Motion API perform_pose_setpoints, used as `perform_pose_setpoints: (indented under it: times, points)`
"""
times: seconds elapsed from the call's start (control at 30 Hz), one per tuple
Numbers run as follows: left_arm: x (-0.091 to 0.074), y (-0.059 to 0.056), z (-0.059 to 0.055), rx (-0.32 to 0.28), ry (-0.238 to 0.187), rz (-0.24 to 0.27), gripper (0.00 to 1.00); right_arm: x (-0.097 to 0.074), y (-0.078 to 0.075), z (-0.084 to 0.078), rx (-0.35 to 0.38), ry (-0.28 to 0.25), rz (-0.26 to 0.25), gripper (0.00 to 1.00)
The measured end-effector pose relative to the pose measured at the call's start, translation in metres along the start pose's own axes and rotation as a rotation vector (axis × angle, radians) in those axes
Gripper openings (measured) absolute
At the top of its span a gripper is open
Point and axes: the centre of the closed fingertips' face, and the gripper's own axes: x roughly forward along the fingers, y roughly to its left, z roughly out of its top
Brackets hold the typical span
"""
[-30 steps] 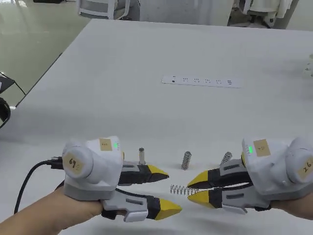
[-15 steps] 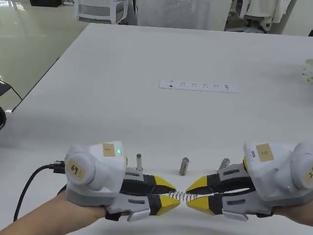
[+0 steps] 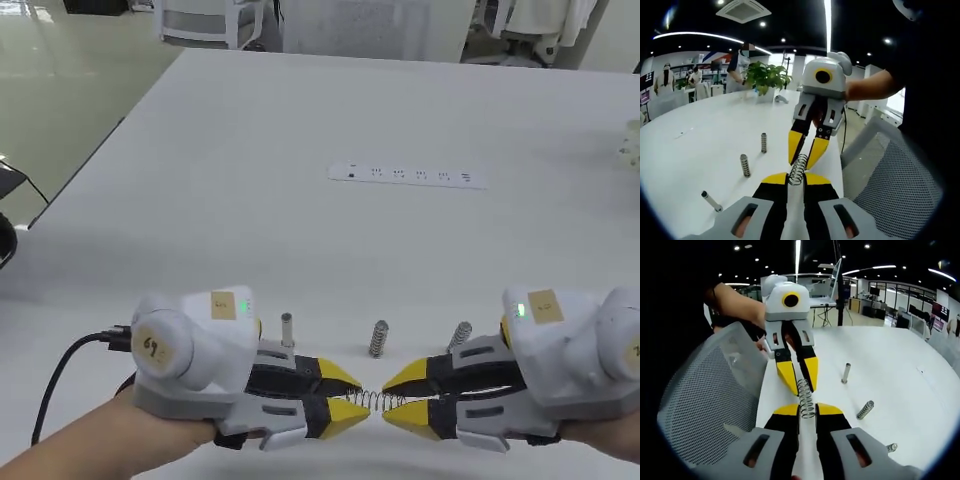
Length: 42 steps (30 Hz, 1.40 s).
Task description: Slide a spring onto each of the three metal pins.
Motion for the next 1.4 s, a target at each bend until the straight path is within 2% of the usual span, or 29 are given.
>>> perform_pose_setpoints:
  times: [0.2, 0.27, 0.37, 0.57, 0.63, 0.67, 0.7, 0.73, 0.83, 1.07, 1.23, 1.4]
  points:
    - [-0.001, -0.001, 0.001, -0.013, -0.003, -0.007, 0.03, -0.002, 0.001, -0.005, 0.029, -0.01, -0.004, 0.11]
    - [0.0, -0.001, 0.0, -0.015, 0.0, -0.008, 0.03, -0.003, 0.001, -0.006, 0.028, -0.006, -0.009, 0.09]
    - [0.0, 0.001, -0.001, -0.019, 0.001, -0.001, 0.03, -0.005, 0.001, -0.003, 0.005, -0.019, -0.02, 0.08]
    - [0.001, 0.001, -0.004, -0.03, 0.0, 0.004, 0.03, -0.007, 0.002, 0.005, -0.071, 0.003, -0.026, 0.08]
    - [0.0, 0.002, -0.007, -0.032, 0.01, 0.013, 0.03, -0.008, 0.002, 0.012, -0.06, -0.019, -0.021, 0.08]
    - [0.0, 0.003, -0.008, -0.03, 0.015, 0.016, 0.02, -0.008, 0.004, 0.017, -0.058, -0.041, -0.012, 0.08]
    - [0.0, 0.002, -0.01, -0.025, 0.023, 0.015, 0.02, -0.008, 0.008, 0.027, -0.03, -0.087, 0.005, 0.08]
    - [0.001, 0.001, -0.01, -0.03, 0.02, 0.011, 0.02, -0.008, 0.008, 0.03, -0.033, -0.093, 0.003, 0.08]
    - [0.002, 0.0, -0.011, -0.028, 0.028, 0.01, 0.02, -0.003, 0.011, 0.035, -0.056, -0.086, 0.006, 0.08]
    - [0.005, -0.003, -0.011, -0.016, 0.033, -0.003, 0.02, 0.004, 0.018, 0.048, -0.075, -0.121, 0.02, 0.07]
    - [0.007, -0.005, -0.009, -0.011, 0.033, -0.006, 0.02, 0.006, 0.018, 0.051, -0.086, -0.141, 0.01, 0.07]
    - [0.007, -0.005, -0.009, -0.037, 0.027, -0.005, 0.02, 0.004, 0.018, 0.049, -0.106, -0.146, 0.003, 0.07]
